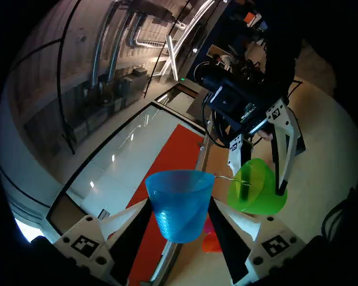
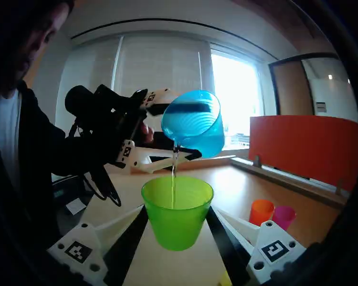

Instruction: Pour water

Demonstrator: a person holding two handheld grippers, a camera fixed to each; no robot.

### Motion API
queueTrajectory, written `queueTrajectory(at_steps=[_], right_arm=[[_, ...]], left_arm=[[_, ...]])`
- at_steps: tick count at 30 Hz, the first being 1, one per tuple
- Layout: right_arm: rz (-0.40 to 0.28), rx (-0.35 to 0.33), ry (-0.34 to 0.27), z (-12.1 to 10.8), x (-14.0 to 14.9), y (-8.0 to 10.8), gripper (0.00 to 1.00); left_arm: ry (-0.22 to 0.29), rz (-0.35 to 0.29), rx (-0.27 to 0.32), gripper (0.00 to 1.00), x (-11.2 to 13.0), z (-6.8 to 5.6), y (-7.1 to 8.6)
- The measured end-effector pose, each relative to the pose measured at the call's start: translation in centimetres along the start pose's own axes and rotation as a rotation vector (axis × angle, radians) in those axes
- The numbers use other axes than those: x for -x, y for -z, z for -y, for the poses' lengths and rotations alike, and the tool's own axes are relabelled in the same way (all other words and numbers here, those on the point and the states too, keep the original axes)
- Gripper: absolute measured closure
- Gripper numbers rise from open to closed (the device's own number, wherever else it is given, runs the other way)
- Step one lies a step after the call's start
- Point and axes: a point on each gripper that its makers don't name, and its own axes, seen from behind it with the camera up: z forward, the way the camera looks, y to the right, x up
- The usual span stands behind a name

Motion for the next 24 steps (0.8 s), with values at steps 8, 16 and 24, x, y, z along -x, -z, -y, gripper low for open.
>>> queueTrajectory(at_steps=[8, 16, 24], right_arm=[[-0.004, -0.002, 0.002, 0.09, 0.05, 0.02, 0.14], [-0.017, 0.001, -0.002, -0.05, -0.19, 0.12, 0.14], [-0.018, -0.004, -0.001, 0.09, -0.24, 0.08, 0.14]], left_arm=[[-0.004, -0.002, -0.002, 0.19, -0.13, 0.08, 0.09], [-0.009, 0.003, 0.000, 0.20, 0.04, 0.04, 0.17], [-0.007, 0.004, -0.001, 0.19, 0.12, 0.07, 0.28]])
